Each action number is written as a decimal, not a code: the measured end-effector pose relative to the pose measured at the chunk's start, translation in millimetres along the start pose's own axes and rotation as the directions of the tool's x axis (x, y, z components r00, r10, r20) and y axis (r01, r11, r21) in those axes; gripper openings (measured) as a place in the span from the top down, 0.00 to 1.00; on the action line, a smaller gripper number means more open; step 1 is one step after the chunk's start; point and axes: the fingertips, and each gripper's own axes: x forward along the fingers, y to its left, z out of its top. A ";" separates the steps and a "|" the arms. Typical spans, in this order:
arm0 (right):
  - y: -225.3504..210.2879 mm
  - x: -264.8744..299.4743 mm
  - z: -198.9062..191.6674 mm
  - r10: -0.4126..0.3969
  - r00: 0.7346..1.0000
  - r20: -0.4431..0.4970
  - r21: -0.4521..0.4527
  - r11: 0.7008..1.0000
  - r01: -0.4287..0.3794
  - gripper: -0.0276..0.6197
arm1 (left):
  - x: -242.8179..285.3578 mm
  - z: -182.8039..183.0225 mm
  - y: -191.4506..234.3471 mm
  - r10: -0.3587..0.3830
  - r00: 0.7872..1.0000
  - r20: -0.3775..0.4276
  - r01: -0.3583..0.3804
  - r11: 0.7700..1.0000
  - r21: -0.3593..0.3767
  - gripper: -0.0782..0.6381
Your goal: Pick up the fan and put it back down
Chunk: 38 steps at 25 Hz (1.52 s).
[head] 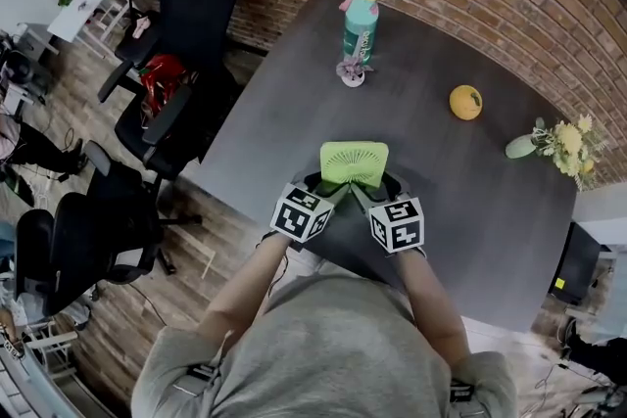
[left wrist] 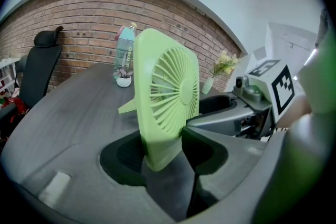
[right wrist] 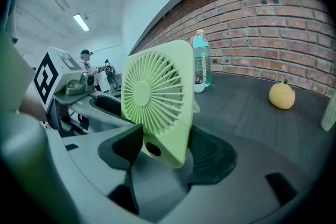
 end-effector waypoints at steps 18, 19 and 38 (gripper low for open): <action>-16.5 29.7 -25.7 -0.005 0.996 -0.086 0.014 1.000 0.006 0.53 | 32.0 -21.8 16.5 0.013 0.998 -0.068 -0.014 1.000 -0.018 0.61; -17.3 30.2 -25.5 -0.006 0.996 -0.084 0.012 1.000 0.007 0.53 | 33.0 -22.0 16.8 0.014 0.998 -0.069 -0.015 1.000 -0.019 0.61; -22.5 33.7 -23.9 -0.023 0.998 -0.064 0.047 0.999 0.026 0.53 | 33.9 -19.7 23.6 0.058 0.998 -0.036 -0.060 0.997 -0.048 0.57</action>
